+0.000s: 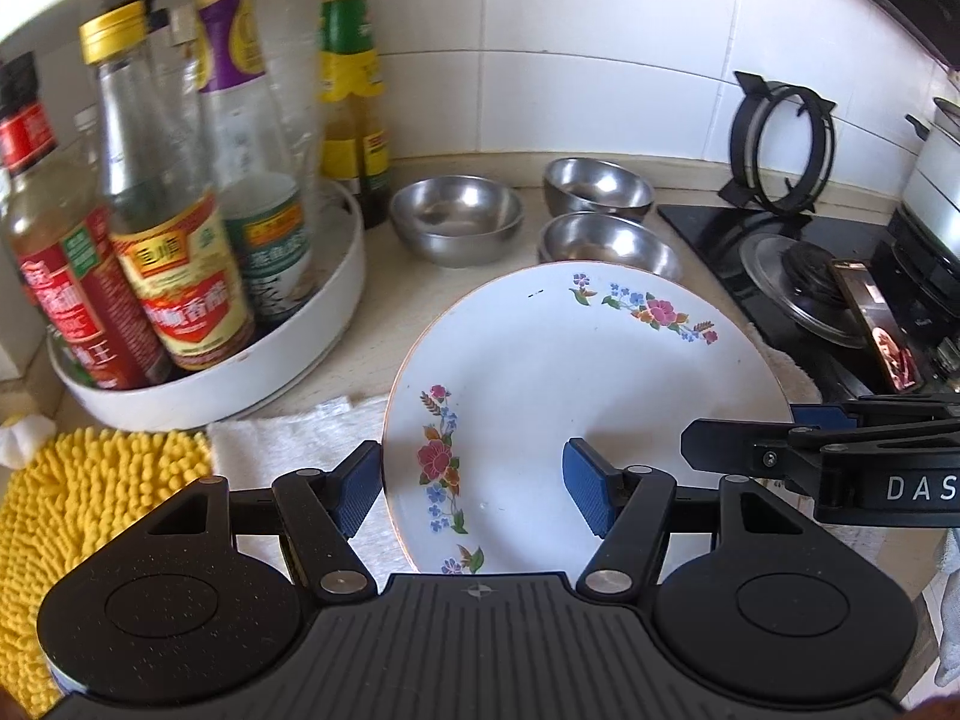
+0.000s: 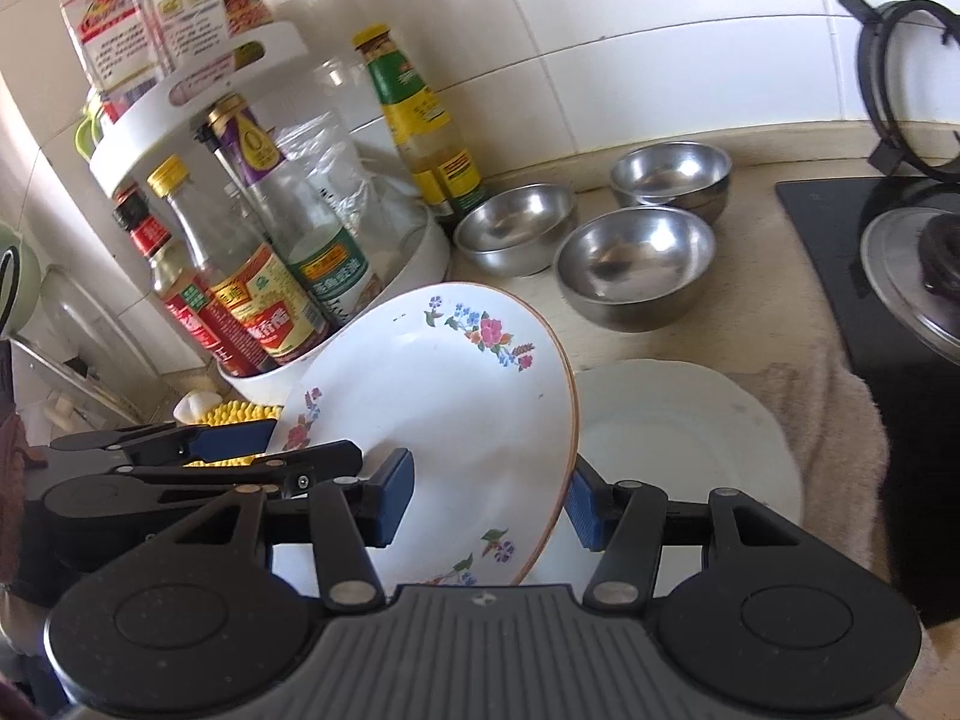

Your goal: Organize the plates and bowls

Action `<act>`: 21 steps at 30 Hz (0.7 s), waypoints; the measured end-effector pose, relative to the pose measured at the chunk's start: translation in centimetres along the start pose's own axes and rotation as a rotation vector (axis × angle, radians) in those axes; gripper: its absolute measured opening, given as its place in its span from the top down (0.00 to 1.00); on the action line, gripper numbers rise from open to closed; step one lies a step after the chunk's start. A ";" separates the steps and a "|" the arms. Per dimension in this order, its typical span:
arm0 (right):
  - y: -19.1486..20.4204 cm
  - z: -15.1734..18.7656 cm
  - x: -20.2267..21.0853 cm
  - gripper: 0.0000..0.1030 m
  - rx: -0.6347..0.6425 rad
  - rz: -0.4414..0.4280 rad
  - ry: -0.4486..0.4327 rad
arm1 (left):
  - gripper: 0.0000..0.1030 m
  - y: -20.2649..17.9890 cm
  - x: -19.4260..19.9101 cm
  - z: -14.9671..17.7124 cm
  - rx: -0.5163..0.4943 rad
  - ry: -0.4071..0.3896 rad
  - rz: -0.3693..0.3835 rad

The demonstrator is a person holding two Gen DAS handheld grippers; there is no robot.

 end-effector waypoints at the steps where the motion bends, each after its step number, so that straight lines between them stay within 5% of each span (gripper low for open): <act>1: -0.2 0.1 0.3 0.33 -0.005 0.005 -0.005 | 0.31 -0.4 0.0 -0.1 -0.007 -0.001 0.006; 21: -5.7 1.3 5.3 0.33 -0.101 0.082 -0.084 | 0.31 -7.9 -0.7 -0.1 -0.126 0.015 0.086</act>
Point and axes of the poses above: each gripper's, at about its wrist camera, not at the fingertips, and x roughly against the way its jaws point, y to its left, z to its underside, the point moved 5 cm from there along -x, roughly the way its jaws point, and after that the axes turned 9 degrees about -z, right-handed, at the moved point
